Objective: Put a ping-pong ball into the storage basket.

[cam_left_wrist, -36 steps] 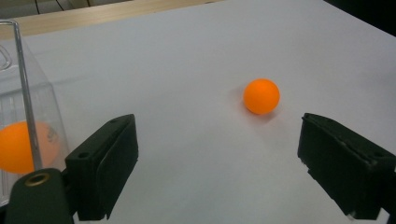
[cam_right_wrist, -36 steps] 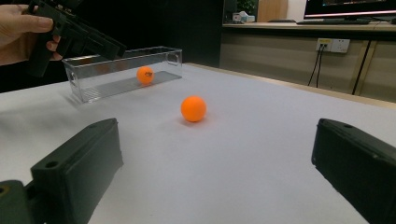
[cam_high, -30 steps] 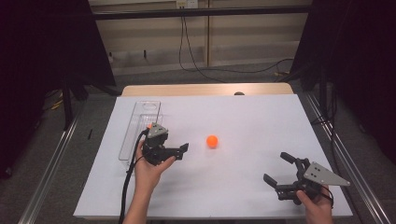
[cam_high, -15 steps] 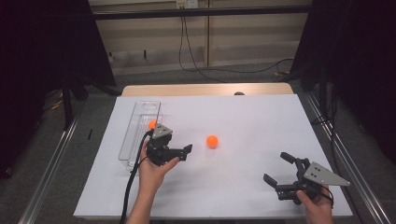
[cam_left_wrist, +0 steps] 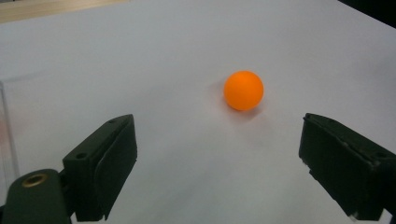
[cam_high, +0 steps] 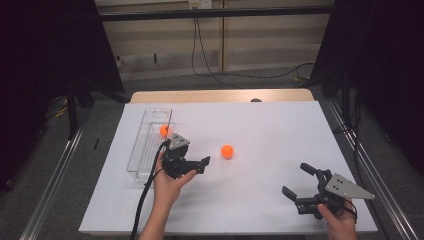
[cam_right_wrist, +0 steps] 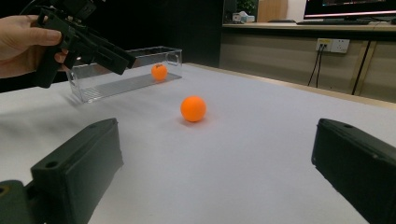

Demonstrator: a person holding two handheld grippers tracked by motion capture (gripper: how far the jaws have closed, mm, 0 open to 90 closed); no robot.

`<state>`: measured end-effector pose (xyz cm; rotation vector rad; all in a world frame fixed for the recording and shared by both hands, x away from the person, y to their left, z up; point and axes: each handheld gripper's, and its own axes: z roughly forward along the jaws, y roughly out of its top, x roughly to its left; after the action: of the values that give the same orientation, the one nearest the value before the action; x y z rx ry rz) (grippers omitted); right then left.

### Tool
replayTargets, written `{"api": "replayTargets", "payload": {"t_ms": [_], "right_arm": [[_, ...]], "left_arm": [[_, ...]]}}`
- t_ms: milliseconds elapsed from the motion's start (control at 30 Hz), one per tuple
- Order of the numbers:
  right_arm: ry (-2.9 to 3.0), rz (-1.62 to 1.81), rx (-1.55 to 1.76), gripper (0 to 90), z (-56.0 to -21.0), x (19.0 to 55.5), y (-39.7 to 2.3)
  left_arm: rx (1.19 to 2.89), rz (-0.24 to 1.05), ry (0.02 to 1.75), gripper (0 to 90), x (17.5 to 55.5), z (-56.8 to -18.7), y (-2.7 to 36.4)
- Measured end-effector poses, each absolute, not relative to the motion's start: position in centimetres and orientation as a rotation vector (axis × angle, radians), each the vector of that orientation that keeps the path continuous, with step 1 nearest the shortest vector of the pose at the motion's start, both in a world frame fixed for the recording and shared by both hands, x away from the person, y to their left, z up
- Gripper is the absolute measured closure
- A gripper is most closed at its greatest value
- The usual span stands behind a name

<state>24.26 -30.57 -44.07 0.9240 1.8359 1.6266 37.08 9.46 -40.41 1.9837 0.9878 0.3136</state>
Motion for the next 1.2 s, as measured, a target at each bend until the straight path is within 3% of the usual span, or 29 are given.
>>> {"api": "replayTargets", "payload": {"t_ms": [1200], "right_arm": [[1.833, 1.623, 0.928, 1.1, -44.1, 24.3, -30.6]], "left_arm": [[1.997, 0.307, 0.972, 11.6, 37.6, -42.0, 6.6]]}}
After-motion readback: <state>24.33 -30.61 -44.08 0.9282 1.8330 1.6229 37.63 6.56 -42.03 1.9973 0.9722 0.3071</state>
